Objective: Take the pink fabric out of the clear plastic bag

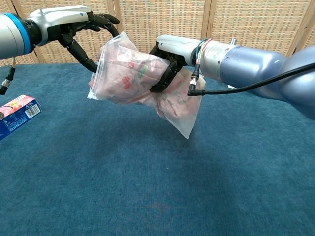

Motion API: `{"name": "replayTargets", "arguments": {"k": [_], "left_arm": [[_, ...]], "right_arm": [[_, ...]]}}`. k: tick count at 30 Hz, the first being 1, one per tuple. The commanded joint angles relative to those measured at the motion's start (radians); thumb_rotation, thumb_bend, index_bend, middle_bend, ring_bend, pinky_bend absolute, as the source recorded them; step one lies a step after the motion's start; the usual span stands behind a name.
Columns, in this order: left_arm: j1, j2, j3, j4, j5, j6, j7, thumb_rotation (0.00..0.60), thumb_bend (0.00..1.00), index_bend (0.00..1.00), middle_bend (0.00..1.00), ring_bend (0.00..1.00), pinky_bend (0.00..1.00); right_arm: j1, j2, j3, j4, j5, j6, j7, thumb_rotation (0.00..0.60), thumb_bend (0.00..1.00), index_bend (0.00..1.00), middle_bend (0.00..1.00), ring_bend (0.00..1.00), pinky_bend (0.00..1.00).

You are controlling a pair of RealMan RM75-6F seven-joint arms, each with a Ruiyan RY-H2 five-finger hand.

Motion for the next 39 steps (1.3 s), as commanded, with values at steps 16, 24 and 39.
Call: {"name": "replayTargets", "arguments": {"k": [16,24,39], "left_arm": [[-0.023,-0.026,0.02,0.017,-0.008,0.04,0.077,0.6,0.08,0.33,0.0,0.0,0.0],[-0.022,-0.036,0.031,0.046,-0.004,0.043,0.06,0.6,0.08,0.33,0.0,0.0,0.0],[-0.049,-0.088,0.02,0.042,-0.009,0.034,0.019,0.6,0.08,0.33,0.0,0.0,0.0]], "right_arm": [[-0.001,0.017,0.006,-0.026,0.027,0.014,-0.015,0.6,0.89,0.68,0.69,0.64,0.73],[-0.001,0.027,0.005,-0.043,0.032,0.02,-0.022,0.6,0.89,0.68,0.7,0.64,0.73],[0.014,0.017,0.006,-0.054,0.048,0.027,-0.041,0.6,0.89,0.68,0.7,0.65,0.73]]}}
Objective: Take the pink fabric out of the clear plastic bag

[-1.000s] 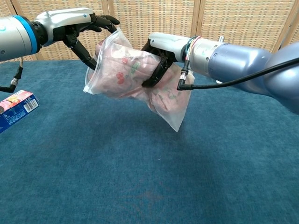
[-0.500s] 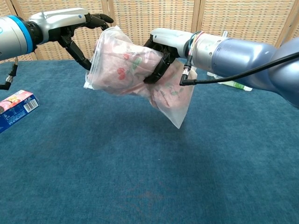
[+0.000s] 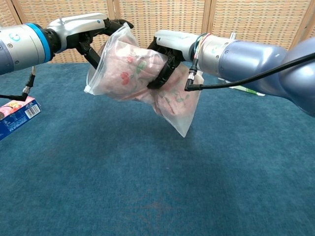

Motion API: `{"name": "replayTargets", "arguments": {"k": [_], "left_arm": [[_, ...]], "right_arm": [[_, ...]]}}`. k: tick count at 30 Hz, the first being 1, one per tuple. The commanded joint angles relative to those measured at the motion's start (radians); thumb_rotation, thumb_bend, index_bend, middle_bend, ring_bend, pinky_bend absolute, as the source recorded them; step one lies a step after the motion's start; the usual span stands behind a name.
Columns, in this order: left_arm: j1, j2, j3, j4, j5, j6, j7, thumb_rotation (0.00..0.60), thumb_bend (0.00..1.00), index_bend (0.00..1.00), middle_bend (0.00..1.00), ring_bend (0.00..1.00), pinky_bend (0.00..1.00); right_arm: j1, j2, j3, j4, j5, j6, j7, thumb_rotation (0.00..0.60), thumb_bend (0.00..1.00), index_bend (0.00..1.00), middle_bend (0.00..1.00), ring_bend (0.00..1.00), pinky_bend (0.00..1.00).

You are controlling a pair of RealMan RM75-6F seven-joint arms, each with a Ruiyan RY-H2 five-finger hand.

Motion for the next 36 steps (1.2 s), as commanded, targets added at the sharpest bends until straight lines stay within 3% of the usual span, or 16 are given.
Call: {"name": "replayTargets", "arguments": {"k": [1,4,7,9,12,15,22,25,26,27,28,30,32,36], "left_arm": [[-0.005,-0.002,-0.004,-0.006,-0.008,-0.005,-0.005,0.6,0.08,0.33,0.0,0.0,0.0],[-0.009,-0.005,-0.006,-0.009,-0.013,-0.007,-0.002,0.6,0.09,0.33,0.0,0.0,0.0],[-0.013,-0.01,-0.007,-0.01,-0.022,-0.01,-0.001,0.6,0.23,0.38,0.0,0.0,0.0],[-0.014,-0.012,-0.006,-0.008,-0.025,-0.011,0.0,0.6,0.37,0.49,0.0,0.0,0.0],[-0.016,-0.018,-0.006,-0.001,-0.032,-0.014,-0.003,0.6,0.49,0.63,0.0,0.0,0.0],[-0.018,-0.023,-0.007,0.005,-0.032,-0.01,-0.005,0.6,0.51,0.68,0.0,0.0,0.0],[-0.02,-0.029,-0.009,0.016,-0.039,0.0,0.002,0.6,0.51,0.69,0.0,0.0,0.0],[-0.022,-0.032,-0.01,0.016,-0.048,-0.004,0.0,0.6,0.52,0.69,0.0,0.0,0.0],[-0.023,-0.034,-0.011,0.017,-0.051,-0.006,-0.005,0.6,0.52,0.69,0.0,0.0,0.0],[-0.023,-0.036,-0.012,0.018,-0.053,-0.008,-0.007,0.6,0.52,0.69,0.0,0.0,0.0],[-0.025,-0.039,-0.013,0.021,-0.058,-0.013,-0.013,0.6,0.51,0.69,0.0,0.0,0.0],[-0.028,-0.044,-0.014,0.027,-0.064,-0.021,-0.019,0.6,0.51,0.69,0.0,0.0,0.0],[-0.034,-0.052,-0.012,0.043,-0.068,-0.03,-0.019,0.6,0.52,0.69,0.0,0.0,0.0],[-0.044,-0.073,-0.008,0.082,-0.072,-0.044,-0.02,0.6,0.52,0.69,0.0,0.0,0.0]], "right_arm": [[0.002,-0.002,0.0,0.001,0.004,0.0,-0.002,0.6,0.89,0.68,0.7,0.64,0.73],[0.004,-0.003,0.0,0.001,0.007,-0.001,-0.003,0.6,0.89,0.68,0.7,0.64,0.73],[0.004,-0.003,0.0,0.0,0.008,0.0,-0.002,0.6,0.89,0.68,0.7,0.64,0.73],[0.003,-0.001,0.0,-0.001,0.009,0.0,-0.002,0.6,0.89,0.68,0.7,0.64,0.73],[0.002,0.001,-0.001,-0.003,0.01,0.001,-0.002,0.6,0.89,0.68,0.7,0.65,0.73],[0.002,0.004,-0.002,-0.006,0.011,0.001,-0.002,0.6,0.89,0.68,0.7,0.64,0.73],[-0.001,0.014,-0.008,-0.013,0.014,0.005,-0.009,0.6,0.89,0.68,0.69,0.64,0.73],[-0.003,0.019,-0.011,-0.019,0.018,0.004,-0.012,0.6,0.89,0.65,0.62,0.63,0.7],[-0.005,0.024,-0.013,-0.024,0.02,0.0,-0.012,0.6,0.86,0.61,0.57,0.6,0.67],[-0.006,0.029,-0.013,-0.029,0.023,-0.005,-0.01,0.6,0.71,0.48,0.45,0.51,0.56],[-0.007,0.037,-0.016,-0.038,0.032,-0.015,-0.011,0.6,0.48,0.3,0.28,0.33,0.39],[-0.007,0.056,-0.025,-0.055,0.057,-0.032,-0.029,0.6,0.08,0.05,0.04,0.05,0.09],[-0.004,0.09,-0.037,-0.089,0.113,-0.045,-0.071,0.6,0.0,0.0,0.0,0.0,0.0],[-0.021,0.167,-0.046,-0.17,0.165,0.012,-0.127,0.6,0.0,0.0,0.0,0.0,0.0]]}}
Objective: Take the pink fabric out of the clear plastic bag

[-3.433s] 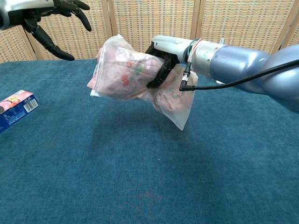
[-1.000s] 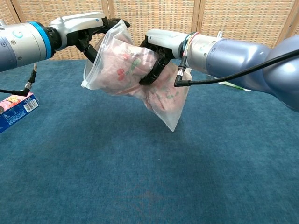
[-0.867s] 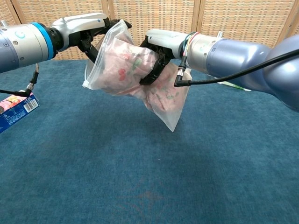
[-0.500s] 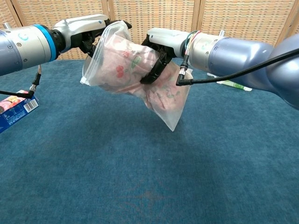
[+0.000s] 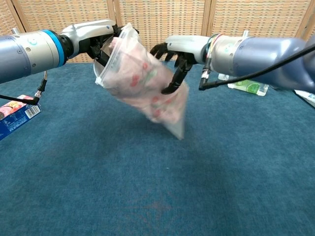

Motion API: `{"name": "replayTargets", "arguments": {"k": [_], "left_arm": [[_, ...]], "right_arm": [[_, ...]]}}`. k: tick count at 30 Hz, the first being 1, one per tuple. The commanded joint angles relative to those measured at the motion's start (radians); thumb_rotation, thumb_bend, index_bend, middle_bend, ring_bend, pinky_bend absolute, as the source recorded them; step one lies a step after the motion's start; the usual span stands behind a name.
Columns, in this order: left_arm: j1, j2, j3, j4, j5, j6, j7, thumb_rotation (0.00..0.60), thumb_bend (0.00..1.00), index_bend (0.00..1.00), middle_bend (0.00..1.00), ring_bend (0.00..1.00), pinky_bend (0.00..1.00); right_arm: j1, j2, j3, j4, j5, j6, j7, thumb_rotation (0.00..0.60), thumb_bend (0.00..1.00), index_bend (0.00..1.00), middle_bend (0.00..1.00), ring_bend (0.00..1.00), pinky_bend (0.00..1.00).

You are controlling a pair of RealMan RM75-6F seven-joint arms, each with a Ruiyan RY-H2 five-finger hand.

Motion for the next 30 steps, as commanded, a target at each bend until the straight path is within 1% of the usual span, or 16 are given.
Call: {"name": "replayTargets", "arguments": {"k": [1,4,6,11,13,14,15,17,18,19,20,22,23,25,28,30], "left_arm": [[-0.008,-0.018,0.003,0.029,-0.004,-0.011,-0.005,0.6,0.52,0.69,0.0,0.0,0.0],[-0.014,-0.034,0.005,0.054,-0.004,-0.019,-0.013,0.6,0.52,0.69,0.0,0.0,0.0],[-0.015,-0.044,0.004,0.068,-0.005,-0.023,-0.024,0.6,0.51,0.69,0.0,0.0,0.0],[-0.015,-0.058,-0.006,0.087,0.007,-0.015,-0.057,0.6,0.52,0.69,0.0,0.0,0.0],[-0.014,-0.058,-0.011,0.087,0.015,-0.008,-0.069,0.6,0.52,0.69,0.0,0.0,0.0],[-0.014,-0.057,-0.016,0.085,0.02,-0.003,-0.079,0.6,0.51,0.69,0.0,0.0,0.0],[-0.013,-0.055,-0.019,0.084,0.023,0.0,-0.085,0.6,0.52,0.69,0.0,0.0,0.0],[-0.014,-0.053,-0.027,0.082,0.026,0.002,-0.1,0.6,0.51,0.7,0.0,0.0,0.0],[-0.015,-0.051,-0.03,0.08,0.027,0.001,-0.106,0.6,0.52,0.7,0.0,0.0,0.0],[-0.015,-0.05,-0.033,0.078,0.027,-0.001,-0.113,0.6,0.52,0.7,0.0,0.0,0.0],[-0.016,-0.047,-0.038,0.073,0.027,-0.004,-0.125,0.6,0.52,0.7,0.0,0.0,0.0],[-0.018,-0.041,-0.046,0.063,0.027,-0.013,-0.145,0.6,0.51,0.7,0.0,0.0,0.0],[-0.019,-0.039,-0.047,0.062,0.027,-0.015,-0.148,0.6,0.52,0.7,0.0,0.0,0.0],[-0.025,-0.034,-0.049,0.061,0.027,-0.024,-0.148,0.6,0.52,0.7,0.0,0.0,0.0],[-0.031,-0.034,-0.052,0.058,0.014,-0.039,-0.152,0.6,0.51,0.7,0.0,0.0,0.0],[-0.034,-0.036,-0.05,0.06,0.012,-0.042,-0.148,0.6,0.51,0.7,0.0,0.0,0.0]], "right_arm": [[-0.022,0.078,-0.016,-0.08,0.035,0.052,-0.052,0.6,0.0,0.0,0.0,0.0,0.0],[-0.056,0.135,-0.041,-0.126,0.011,0.085,-0.06,0.6,0.0,0.0,0.0,0.0,0.0],[-0.084,0.173,-0.069,-0.15,-0.035,0.11,-0.066,0.6,0.0,0.0,0.0,0.0,0.0],[-0.165,0.261,-0.153,-0.182,-0.178,0.162,-0.053,0.6,0.0,0.0,0.0,0.0,0.0],[-0.191,0.287,-0.183,-0.179,-0.229,0.169,-0.04,0.6,0.0,0.0,0.0,0.0,0.0],[-0.21,0.305,-0.213,-0.161,-0.275,0.177,-0.042,0.6,0.0,0.0,0.0,0.0,0.0],[-0.221,0.314,-0.231,-0.148,-0.309,0.183,-0.04,0.6,0.0,0.0,0.01,0.0,0.0],[-0.251,0.331,-0.28,-0.105,-0.403,0.208,-0.038,0.6,0.0,0.0,0.08,0.03,0.0],[-0.264,0.337,-0.299,-0.088,-0.441,0.221,-0.034,0.6,0.0,0.0,0.14,0.07,0.02],[-0.277,0.341,-0.316,-0.071,-0.479,0.236,-0.027,0.6,0.0,0.0,0.19,0.13,0.07],[-0.296,0.346,-0.34,-0.046,-0.534,0.259,-0.013,0.6,0.0,0.0,0.22,0.16,0.12],[-0.323,0.353,-0.376,-0.007,-0.617,0.294,0.009,0.6,0.0,0.0,0.31,0.26,0.3],[-0.327,0.353,-0.381,0.0,-0.631,0.3,0.014,0.6,0.0,0.0,0.33,0.29,0.35],[-0.344,0.355,-0.411,0.036,-0.697,0.323,0.023,0.6,0.0,0.0,0.39,0.36,0.48],[-0.367,0.34,-0.452,0.1,-0.795,0.353,0.054,0.6,0.0,0.04,0.46,0.43,0.62],[-0.374,0.326,-0.477,0.144,-0.86,0.366,0.07,0.6,0.0,0.08,0.49,0.47,0.68]]}}
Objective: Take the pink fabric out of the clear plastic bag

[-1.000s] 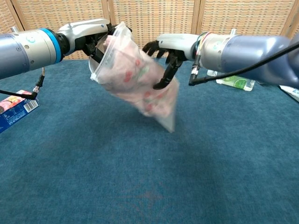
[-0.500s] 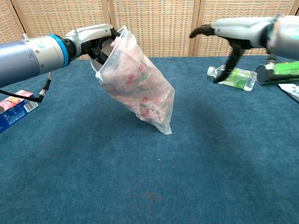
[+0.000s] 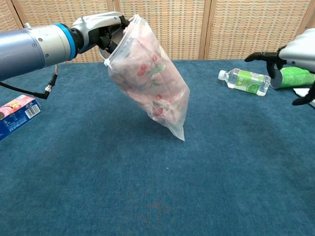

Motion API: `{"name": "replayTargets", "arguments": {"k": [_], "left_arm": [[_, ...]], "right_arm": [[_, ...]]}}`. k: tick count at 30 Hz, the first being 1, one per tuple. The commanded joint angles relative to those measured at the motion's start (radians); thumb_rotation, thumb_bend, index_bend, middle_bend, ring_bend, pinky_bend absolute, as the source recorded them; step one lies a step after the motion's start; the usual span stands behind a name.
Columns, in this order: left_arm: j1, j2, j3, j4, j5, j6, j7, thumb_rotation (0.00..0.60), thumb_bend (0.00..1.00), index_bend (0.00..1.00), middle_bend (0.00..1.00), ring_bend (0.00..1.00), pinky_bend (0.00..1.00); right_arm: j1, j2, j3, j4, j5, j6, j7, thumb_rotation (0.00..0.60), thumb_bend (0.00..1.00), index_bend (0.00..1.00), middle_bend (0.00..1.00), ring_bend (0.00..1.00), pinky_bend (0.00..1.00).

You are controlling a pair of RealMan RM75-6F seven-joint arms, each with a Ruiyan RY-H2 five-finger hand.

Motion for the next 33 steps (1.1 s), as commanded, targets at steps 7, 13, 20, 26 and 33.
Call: {"name": "replayTargets", "arguments": {"k": [7,13,20,26,33], "left_arm": [[-0.007,-0.004,0.003,-0.002,-0.014,-0.012,0.002,0.6,0.51,0.7,0.0,0.0,0.0],[-0.008,0.001,0.001,-0.01,-0.031,-0.022,-0.002,0.6,0.51,0.7,0.0,0.0,0.0],[-0.006,0.008,0.001,-0.02,-0.041,-0.027,-0.009,0.6,0.51,0.7,0.0,0.0,0.0],[-0.008,0.02,0.0,-0.037,-0.052,-0.033,-0.002,0.6,0.51,0.7,0.0,0.0,0.0],[-0.008,0.027,0.0,-0.055,-0.073,-0.041,0.0,0.6,0.52,0.7,0.0,0.0,0.0]], "right_arm": [[-0.018,-0.085,-0.134,0.272,-0.387,0.158,0.033,0.6,0.0,0.14,0.54,0.51,0.73],[0.02,-0.146,-0.162,0.365,-0.541,0.184,-0.013,0.6,0.0,0.15,0.56,0.52,0.73],[0.053,-0.227,-0.157,0.418,-0.612,0.155,-0.053,0.6,0.0,0.15,0.56,0.52,0.73],[0.095,-0.283,-0.119,0.441,-0.633,0.101,-0.135,0.6,0.0,0.16,0.56,0.52,0.73],[0.118,-0.344,-0.068,0.45,-0.59,-0.017,-0.239,0.6,0.0,0.16,0.56,0.52,0.73]]}}
